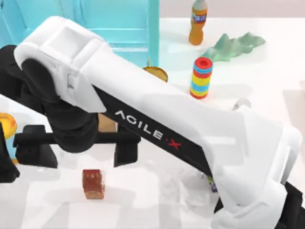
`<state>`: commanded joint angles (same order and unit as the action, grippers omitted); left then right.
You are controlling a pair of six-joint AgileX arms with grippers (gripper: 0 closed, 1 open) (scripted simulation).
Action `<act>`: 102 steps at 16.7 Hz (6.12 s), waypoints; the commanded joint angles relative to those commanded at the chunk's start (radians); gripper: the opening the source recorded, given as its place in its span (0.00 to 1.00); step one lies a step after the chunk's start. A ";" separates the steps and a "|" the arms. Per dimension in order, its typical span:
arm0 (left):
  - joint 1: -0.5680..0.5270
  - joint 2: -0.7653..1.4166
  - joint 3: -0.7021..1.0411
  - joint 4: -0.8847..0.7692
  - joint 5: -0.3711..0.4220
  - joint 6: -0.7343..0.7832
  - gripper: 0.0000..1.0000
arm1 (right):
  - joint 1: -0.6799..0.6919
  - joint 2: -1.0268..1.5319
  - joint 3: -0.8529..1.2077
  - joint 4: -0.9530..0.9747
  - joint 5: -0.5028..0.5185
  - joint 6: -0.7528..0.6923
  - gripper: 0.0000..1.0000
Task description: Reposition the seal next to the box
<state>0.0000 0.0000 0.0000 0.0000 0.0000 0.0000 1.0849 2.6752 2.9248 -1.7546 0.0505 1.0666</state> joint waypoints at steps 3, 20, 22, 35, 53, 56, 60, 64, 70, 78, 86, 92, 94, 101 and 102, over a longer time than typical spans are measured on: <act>0.000 0.000 0.000 0.000 0.000 0.000 1.00 | 0.010 0.073 0.089 -0.036 0.036 0.040 1.00; 0.000 0.000 0.000 0.000 0.000 0.000 1.00 | 0.004 0.393 0.482 -0.106 0.054 0.046 1.00; 0.000 0.000 0.000 0.000 0.000 0.000 1.00 | -0.001 0.478 0.587 -0.122 0.055 0.041 1.00; 0.000 0.000 0.000 0.000 0.000 0.000 1.00 | -0.005 0.558 0.673 -0.136 0.056 0.037 0.55; 0.000 0.000 0.000 0.000 0.000 0.000 1.00 | 0.009 0.516 0.620 -0.054 0.043 0.037 0.00; 0.000 0.000 0.000 0.000 0.000 0.000 1.00 | 0.006 0.430 0.530 -0.046 0.043 0.036 0.00; 0.000 0.000 0.000 0.000 0.000 0.000 1.00 | 0.007 0.335 0.427 -0.043 0.042 0.038 0.00; 0.000 0.000 0.000 0.000 0.000 0.000 1.00 | 0.008 0.336 0.429 -0.044 0.041 0.040 0.00; 0.000 0.000 0.000 0.000 0.000 0.000 1.00 | -0.047 0.195 0.283 -0.023 0.037 -0.085 0.00; 0.000 0.000 0.000 0.000 0.000 0.000 1.00 | -0.435 -0.281 -0.307 0.135 0.039 -0.526 0.00; 0.000 0.000 0.000 0.000 0.000 0.000 1.00 | -0.902 -0.624 -0.966 0.391 -0.026 -0.918 0.00; 0.000 0.000 0.000 0.000 0.000 0.000 1.00 | -1.024 -0.718 -1.125 0.476 -0.065 -0.994 0.00; 0.000 0.000 0.000 0.000 0.000 0.000 1.00 | -1.024 -0.718 -1.125 0.476 -0.065 -0.994 0.00; 0.000 0.000 0.000 0.000 0.000 0.000 1.00 | -1.019 -0.710 -1.180 0.537 -0.063 -0.992 0.00; 0.000 0.000 0.000 0.000 0.000 0.000 1.00 | -1.019 -0.708 -1.191 0.551 -0.064 -0.992 0.00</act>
<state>0.0000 0.0000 0.0000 0.0000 0.0000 0.0000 0.0663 1.9671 1.7338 -1.2040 -0.0130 0.0747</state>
